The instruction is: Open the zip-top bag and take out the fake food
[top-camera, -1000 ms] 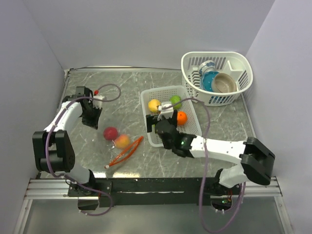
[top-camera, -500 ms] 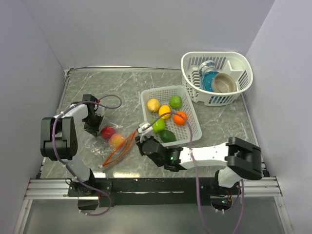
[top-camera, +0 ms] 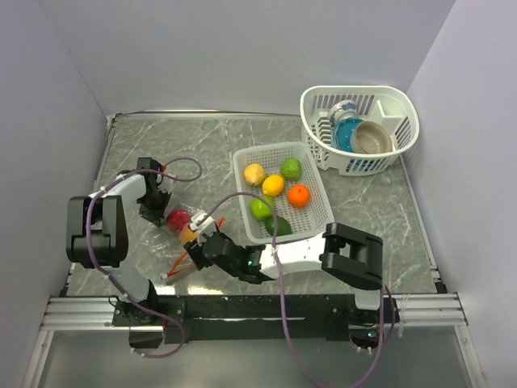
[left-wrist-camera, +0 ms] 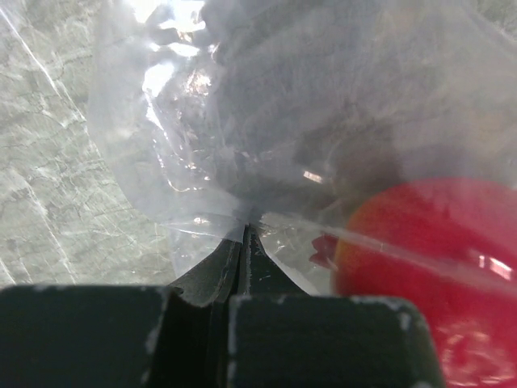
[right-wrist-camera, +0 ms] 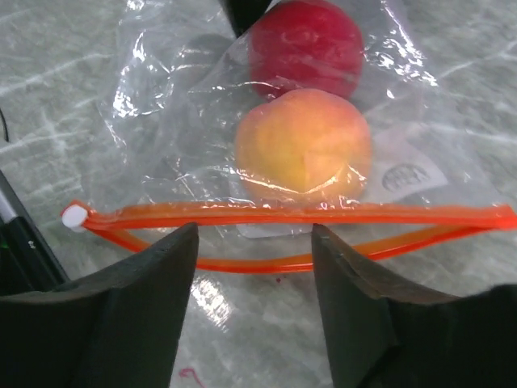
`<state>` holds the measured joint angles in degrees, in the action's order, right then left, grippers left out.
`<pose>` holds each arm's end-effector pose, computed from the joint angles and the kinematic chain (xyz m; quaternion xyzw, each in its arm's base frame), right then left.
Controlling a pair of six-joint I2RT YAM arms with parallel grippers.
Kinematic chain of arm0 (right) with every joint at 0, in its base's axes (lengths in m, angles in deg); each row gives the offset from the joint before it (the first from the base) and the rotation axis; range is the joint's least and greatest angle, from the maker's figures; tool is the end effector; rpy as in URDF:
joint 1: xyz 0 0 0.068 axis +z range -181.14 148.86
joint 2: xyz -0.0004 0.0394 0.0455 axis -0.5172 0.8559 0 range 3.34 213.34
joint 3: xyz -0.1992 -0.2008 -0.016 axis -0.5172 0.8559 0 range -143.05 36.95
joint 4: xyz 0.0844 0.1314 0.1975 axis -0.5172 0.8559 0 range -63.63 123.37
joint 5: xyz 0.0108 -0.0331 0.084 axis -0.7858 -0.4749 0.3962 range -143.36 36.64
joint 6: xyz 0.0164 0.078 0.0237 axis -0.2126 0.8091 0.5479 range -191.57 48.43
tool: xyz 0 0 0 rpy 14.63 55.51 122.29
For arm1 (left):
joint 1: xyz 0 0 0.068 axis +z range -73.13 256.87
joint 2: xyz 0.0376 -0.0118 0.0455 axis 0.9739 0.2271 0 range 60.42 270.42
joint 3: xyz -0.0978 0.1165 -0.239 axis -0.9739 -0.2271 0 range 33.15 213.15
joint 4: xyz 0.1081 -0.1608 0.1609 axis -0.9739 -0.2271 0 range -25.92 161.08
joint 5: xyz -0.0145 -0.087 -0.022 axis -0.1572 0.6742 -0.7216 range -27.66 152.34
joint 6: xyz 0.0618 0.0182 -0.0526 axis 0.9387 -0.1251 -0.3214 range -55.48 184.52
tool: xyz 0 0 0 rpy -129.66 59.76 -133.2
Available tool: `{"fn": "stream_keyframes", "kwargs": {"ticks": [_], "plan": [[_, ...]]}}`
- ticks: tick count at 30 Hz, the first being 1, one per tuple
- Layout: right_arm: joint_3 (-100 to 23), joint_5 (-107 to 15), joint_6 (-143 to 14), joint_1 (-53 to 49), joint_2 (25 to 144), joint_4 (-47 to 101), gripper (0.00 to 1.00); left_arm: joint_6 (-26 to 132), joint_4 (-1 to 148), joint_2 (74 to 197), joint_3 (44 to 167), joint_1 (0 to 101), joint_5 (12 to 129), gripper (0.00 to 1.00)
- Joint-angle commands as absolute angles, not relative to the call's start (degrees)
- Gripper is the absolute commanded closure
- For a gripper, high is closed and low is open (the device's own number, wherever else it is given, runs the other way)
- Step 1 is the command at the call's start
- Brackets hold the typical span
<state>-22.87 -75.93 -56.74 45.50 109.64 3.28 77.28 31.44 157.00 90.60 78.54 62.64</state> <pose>0.1268 0.4136 0.1924 -0.3288 0.7585 0.2714 0.4929 0.2999 0.0083 0.1411 0.0964 0.9905 0.0097 0.0974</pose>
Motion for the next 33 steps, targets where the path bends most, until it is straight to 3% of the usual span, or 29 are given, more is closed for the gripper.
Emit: {"fn": "stream_keyframes", "kwargs": {"ticks": [1, 5, 7, 20, 27, 30, 33], "plan": [[-27.21, -73.84, -58.91, 45.76, 113.02, 3.16, 0.23, 77.53, 33.20, 156.14, 90.63, 78.45, 62.52, 0.99], [-30.55, -73.40, -59.27, 45.76, 116.01, 5.97, 0.12, 77.71, 32.59, 155.34, 91.07, 78.37, 62.52, 0.99], [-30.56, -72.70, -59.00, 45.67, 116.28, 6.94, 0.12, 77.88, 32.41, 154.99, 91.07, 78.37, 62.52, 0.99], [-21.69, -71.47, -57.42, 45.76, 111.37, 1.94, 0.26, 78.32, 32.06, 154.38, 90.63, 78.37, 62.52, 0.99], [-22.99, -74.54, -57.86, 45.76, 112.85, 1.32, 0.17, 78.41, 31.71, 154.11, 90.63, 78.36, 62.52, 0.99], [-27.38, -75.85, -58.82, 45.50, 115.31, 1.93, 0.00, 78.32, 31.44, 154.20, 90.81, 78.37, 62.52, 0.99], [-32.83, -77.71, -60.14, 45.32, 118.21, 2.38, 0.00, 78.23, 30.92, 154.38, 91.16, 78.37, 62.52, 0.99]]}}
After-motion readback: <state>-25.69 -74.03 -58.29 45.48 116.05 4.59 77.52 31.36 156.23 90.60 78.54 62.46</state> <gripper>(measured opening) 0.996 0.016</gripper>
